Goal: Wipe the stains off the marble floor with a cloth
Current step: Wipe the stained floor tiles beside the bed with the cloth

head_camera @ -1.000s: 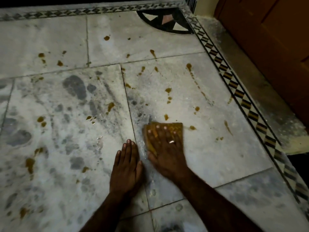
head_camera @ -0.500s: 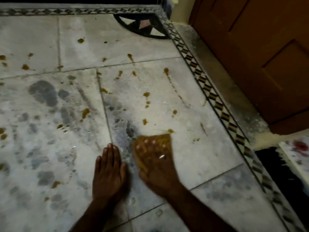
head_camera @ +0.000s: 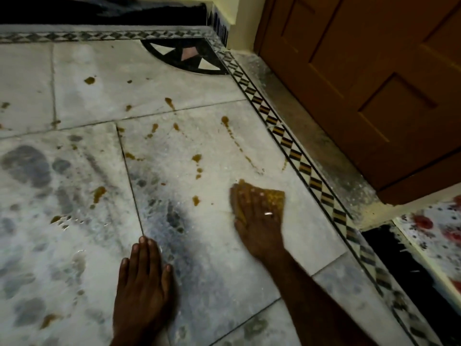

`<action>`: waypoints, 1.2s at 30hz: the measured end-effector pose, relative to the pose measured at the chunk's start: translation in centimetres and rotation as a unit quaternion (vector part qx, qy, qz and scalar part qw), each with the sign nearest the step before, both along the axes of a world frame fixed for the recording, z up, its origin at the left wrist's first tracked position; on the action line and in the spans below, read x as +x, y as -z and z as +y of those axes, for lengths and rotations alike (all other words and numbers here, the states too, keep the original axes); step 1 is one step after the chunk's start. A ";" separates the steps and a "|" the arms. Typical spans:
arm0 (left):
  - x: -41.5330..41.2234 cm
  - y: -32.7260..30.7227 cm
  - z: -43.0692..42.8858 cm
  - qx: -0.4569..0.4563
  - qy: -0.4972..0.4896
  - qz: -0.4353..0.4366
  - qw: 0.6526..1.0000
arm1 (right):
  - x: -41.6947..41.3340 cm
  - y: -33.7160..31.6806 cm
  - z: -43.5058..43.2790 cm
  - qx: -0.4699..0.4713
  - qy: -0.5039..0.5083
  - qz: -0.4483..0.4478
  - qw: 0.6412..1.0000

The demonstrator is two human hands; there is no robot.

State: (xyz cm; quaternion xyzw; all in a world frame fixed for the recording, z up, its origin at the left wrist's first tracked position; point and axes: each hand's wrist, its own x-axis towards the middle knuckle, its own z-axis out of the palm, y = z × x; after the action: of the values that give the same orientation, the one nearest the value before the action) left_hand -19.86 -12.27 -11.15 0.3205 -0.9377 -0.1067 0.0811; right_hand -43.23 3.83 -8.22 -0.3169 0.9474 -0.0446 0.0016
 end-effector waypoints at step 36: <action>-8.9 -0.7 -3.9 0.000 0.124 -0.014 0.992 | -2.3 0.1 -5.6 0.021 -0.082 -0.028 0.996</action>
State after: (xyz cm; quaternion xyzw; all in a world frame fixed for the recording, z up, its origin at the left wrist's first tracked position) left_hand -28.75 -16.15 -10.49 0.2033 -0.9713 -0.1116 0.0536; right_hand -45.51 -1.78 -8.35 -0.3918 0.9187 -0.0333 0.0384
